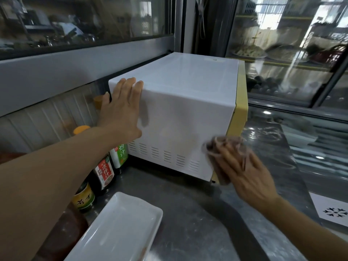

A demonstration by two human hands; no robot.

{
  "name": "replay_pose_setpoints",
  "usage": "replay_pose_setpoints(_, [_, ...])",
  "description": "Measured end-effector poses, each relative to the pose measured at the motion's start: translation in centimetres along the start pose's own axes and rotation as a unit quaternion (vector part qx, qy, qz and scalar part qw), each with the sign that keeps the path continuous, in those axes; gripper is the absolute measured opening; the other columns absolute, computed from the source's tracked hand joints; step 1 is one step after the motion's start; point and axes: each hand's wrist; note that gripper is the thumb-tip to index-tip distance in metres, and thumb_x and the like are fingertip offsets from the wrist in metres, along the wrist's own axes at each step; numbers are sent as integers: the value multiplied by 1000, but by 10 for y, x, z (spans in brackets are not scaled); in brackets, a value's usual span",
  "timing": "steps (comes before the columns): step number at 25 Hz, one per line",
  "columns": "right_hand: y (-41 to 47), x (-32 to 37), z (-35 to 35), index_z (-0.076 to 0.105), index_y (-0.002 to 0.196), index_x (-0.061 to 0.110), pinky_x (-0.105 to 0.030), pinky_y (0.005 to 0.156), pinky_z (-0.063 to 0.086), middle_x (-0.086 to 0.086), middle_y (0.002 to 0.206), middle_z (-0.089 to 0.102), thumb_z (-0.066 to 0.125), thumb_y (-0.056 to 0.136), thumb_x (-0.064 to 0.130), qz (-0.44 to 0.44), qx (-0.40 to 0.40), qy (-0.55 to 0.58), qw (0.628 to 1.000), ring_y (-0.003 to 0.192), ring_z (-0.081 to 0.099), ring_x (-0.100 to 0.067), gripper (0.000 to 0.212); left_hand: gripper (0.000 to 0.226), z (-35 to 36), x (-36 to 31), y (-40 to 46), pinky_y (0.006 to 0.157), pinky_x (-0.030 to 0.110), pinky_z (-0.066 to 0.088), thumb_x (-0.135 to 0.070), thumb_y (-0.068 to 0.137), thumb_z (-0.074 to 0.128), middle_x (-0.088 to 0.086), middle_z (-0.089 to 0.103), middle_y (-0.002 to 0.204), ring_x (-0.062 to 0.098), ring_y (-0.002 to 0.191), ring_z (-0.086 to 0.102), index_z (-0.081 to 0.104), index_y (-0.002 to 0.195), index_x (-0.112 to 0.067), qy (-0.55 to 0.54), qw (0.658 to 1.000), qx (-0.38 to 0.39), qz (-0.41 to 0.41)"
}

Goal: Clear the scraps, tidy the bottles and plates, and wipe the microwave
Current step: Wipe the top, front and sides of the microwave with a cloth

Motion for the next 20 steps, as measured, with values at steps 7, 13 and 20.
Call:
replay_pose_setpoints(7, [32,0,-1,8,150,11,-47,118,-6,-11,154,10,30,93,8,105,-70,42,991,147,-6,-24,61,122,7,1,1,111,59,12,-24,57,84,4,2,156,25,145,-2,2,147,-19,1,999,-32,-1])
replay_pose_setpoints(13, [-11,34,13,-11,146,21,-45,107,-30,-13,153,-18,37,91,21,-154,206,-19,966,138,-20,-30,73,124,0,1,2,112,60,13,-22,56,85,3,1,156,24,145,-1,0,147,-22,16,1000,-8,-1])
replay_pose_setpoints(20, [55,21,4,9,150,17,-45,117,-11,-5,158,0,24,88,17,10,39,30,999,146,-9,-24,64,109,-24,12,3,112,60,8,-5,65,73,1,5,157,20,145,3,6,148,-22,2,998,49,28])
Point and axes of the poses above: each hand's wrist, its own y-axis towards the middle knuckle, its own z-axis out of the palm, x = y × z
